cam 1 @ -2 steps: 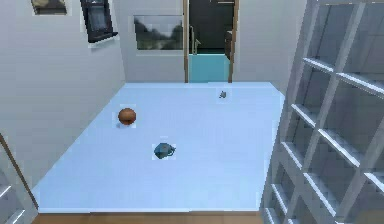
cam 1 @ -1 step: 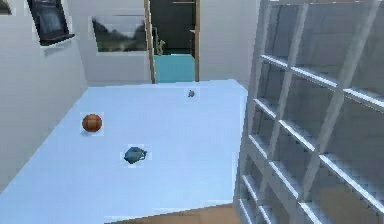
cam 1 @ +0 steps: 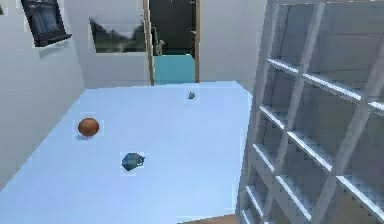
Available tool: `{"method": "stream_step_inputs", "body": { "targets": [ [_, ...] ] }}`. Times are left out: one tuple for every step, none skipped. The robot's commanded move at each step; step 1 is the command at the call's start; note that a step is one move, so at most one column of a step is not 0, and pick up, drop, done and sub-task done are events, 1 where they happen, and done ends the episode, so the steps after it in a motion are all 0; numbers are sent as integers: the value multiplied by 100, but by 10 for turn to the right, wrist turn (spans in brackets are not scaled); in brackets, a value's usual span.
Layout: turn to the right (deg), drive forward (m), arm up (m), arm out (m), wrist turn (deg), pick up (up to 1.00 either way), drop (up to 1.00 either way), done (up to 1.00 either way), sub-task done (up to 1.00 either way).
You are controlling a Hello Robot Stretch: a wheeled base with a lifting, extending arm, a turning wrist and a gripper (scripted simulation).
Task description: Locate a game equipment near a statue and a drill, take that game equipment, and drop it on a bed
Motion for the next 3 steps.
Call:
{"method": "stream_step_inputs", "body": {
  "targets": [
    [0,100,0,0,0,0,0,0,0],
    [0,50,0,0,0,0,0,0,0],
    [30,0,0,0,0,0,0,0,0]
  ]
}}
